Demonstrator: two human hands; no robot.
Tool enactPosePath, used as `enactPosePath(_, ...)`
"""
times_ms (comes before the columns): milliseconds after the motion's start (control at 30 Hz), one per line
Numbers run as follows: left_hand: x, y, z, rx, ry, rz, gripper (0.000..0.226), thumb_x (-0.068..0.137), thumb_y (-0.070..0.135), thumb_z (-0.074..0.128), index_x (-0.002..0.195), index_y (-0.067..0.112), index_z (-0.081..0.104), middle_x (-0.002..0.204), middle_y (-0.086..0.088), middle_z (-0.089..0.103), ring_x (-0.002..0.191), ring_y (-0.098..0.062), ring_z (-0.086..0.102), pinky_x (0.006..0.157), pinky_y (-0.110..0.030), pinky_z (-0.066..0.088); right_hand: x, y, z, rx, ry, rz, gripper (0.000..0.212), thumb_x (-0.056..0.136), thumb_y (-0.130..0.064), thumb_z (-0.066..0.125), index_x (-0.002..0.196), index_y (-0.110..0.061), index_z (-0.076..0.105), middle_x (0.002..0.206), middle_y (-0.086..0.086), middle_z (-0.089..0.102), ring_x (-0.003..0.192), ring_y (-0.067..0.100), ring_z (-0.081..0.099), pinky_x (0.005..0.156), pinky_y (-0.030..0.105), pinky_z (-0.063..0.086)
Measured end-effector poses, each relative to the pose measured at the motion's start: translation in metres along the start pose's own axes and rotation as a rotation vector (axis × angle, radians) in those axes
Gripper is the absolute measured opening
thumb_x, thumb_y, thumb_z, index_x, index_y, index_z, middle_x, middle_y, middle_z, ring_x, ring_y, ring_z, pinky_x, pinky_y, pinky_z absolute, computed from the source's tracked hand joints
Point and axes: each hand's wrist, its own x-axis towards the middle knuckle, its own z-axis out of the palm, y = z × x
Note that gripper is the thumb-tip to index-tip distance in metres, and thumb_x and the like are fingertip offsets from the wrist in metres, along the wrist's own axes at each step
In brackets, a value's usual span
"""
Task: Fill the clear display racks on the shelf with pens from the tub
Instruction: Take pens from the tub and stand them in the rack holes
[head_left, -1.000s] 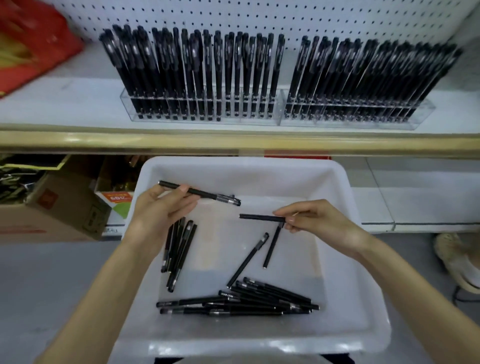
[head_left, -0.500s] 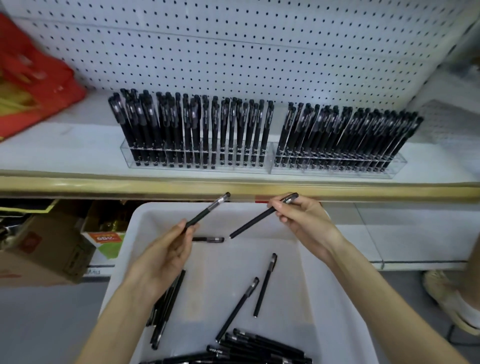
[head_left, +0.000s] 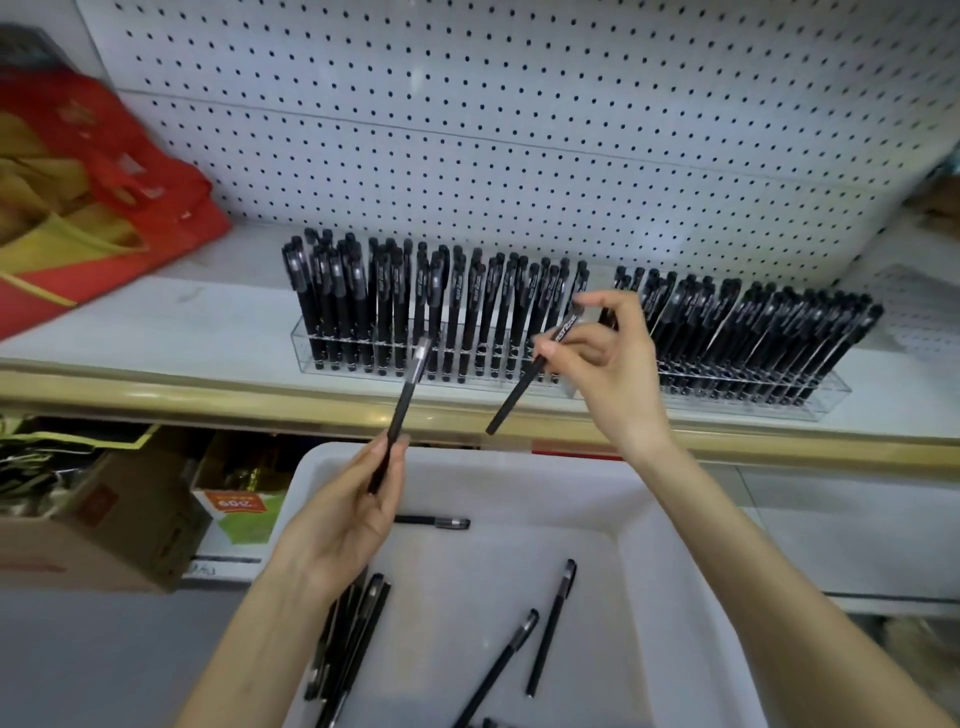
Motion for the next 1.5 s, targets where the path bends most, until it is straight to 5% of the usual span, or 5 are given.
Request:
enactPosePath(133,0.0,0.004,0.016,0.183,-0.098,0.065,0.022,0.081,0.011,0.06,0.097,0.004,0.074,0.096,-0.006,0.071,0.076,-0.007,0.068,0.065,-0.016,0.056,0.029,-0.009,0.012,-0.095,0.076,-0.151,0.044,0.082,-0.013,0.074,0.103,-0.034,0.042,0.095,0.008,0.064,0.084,0.017,0.069,0.081,0.028,0.056)
enactPosePath(300,0.003,0.01,0.031,0.215,-0.178,0.145,0.028,0.081,0.01,0.056,0.103,0.003,0.072,0.084,-0.004,0.068,0.064,-0.004,0.059,0.057,-0.013,0.051,0.046,-0.01,0.024,-0.245,0.164,-0.306,0.041,0.085,-0.016,0.072,0.118,-0.022,0.048,0.09,-0.015,0.055,0.081,0.001,0.063,0.077,0.012,0.051)
enactPosePath(800,0.0,0.014,0.028,0.324,-0.162,0.24,0.023,0.078,0.011,0.06,0.094,0.011,0.077,0.088,-0.004,0.071,0.068,-0.006,0.063,0.063,-0.016,0.054,0.053,0.024,0.038,-0.639,0.114,-0.47,0.042,0.083,-0.026,0.073,0.118,-0.013,0.056,0.087,-0.01,0.061,0.077,0.009,0.062,0.067,0.039,0.057)
enactPosePath(1233,-0.002,0.011,0.028,0.346,-0.143,0.267,0.023,0.088,0.006,0.054,0.104,0.006,0.071,0.092,-0.008,0.071,0.072,-0.009,0.065,0.065,-0.018,0.056,0.056,0.037,0.042,-0.782,0.133,-0.603,0.041,0.082,-0.028,0.072,0.117,-0.012,0.059,0.086,0.001,0.057,0.074,0.007,0.045,0.05,0.035,0.051)
enactPosePath(1500,-0.003,0.006,0.031,0.479,-0.159,0.293,0.025,0.091,0.005,0.053,0.112,0.005,0.067,0.09,-0.009,0.067,0.08,-0.014,0.065,0.07,-0.02,0.055,0.047,0.032,0.037,-0.697,0.127,-0.52,0.043,0.086,-0.029,0.069,0.124,-0.014,0.056,0.094,-0.007,0.048,0.073,0.003,0.043,0.058,0.027,0.046)
